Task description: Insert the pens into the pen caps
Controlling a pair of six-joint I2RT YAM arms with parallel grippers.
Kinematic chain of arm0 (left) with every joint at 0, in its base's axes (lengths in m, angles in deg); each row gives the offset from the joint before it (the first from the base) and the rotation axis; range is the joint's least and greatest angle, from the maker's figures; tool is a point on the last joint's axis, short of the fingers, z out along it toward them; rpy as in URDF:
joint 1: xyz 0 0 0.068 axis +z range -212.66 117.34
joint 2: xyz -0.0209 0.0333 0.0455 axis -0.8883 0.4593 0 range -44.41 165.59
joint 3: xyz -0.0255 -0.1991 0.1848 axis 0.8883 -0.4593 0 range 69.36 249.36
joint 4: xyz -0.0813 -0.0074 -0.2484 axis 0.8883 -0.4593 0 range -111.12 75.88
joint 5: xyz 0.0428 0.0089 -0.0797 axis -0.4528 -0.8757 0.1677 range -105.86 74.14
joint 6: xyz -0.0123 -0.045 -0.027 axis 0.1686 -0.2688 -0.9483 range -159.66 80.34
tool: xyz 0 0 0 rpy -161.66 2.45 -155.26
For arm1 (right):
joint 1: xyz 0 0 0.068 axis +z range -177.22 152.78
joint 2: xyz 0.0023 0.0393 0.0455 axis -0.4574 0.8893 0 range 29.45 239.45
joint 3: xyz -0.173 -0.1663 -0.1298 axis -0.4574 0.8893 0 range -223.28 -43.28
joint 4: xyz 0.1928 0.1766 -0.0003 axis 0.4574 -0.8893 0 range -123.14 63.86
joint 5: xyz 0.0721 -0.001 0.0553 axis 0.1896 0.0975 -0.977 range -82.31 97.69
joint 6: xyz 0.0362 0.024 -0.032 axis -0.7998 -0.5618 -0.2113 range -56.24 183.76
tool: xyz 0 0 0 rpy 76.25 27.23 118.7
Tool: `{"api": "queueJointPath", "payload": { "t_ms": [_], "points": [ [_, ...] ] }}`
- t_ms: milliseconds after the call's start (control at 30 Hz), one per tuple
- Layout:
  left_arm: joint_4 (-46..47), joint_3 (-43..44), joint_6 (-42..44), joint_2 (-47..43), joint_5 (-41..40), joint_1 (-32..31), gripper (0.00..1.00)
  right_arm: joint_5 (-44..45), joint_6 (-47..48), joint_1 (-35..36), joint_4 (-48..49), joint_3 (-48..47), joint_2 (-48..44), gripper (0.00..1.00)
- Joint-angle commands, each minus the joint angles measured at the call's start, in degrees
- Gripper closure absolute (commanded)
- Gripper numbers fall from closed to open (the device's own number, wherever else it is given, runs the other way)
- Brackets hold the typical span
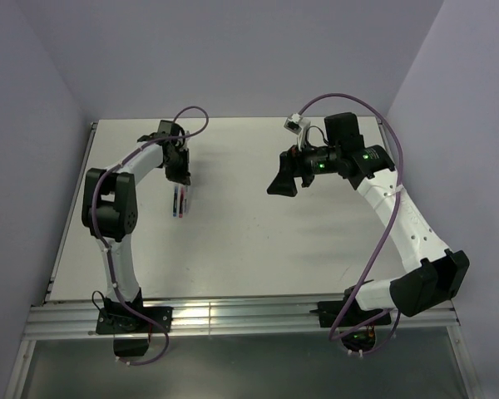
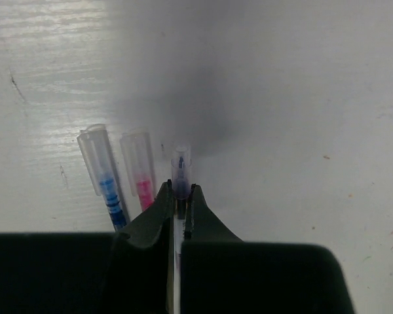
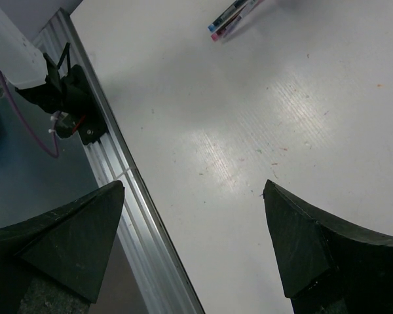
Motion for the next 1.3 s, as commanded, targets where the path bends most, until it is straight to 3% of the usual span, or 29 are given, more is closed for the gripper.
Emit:
{"api": "queueJointPath", "payload": {
  "t_ms": [0,433,1033,1267],
  "points": [
    [-2.36,3.41,-1.67,1.24,-3.83,-0.34,1.0,0.75,1.1,-0.11,0.17,0.39,-0.88,0.05],
    [-3.59,5.25,-2.89,5.2,-4.97,-2.09,0.97,0.4,0.75,-0.11,-0.36,-0.31,0.17,0.04],
    [-6.84,8.42,-3.95,7.4,-10.69,-4.82,0.77,0.75,0.14,-0.11,-1.06,-2.06,0.7,0.03],
    [-7.19,8.33,-3.87,7.05,-10.95,-5.35,0.75,1.01,0.31,-0.11,-1.33,-2.07,0.44,0.03]
  ]
}}
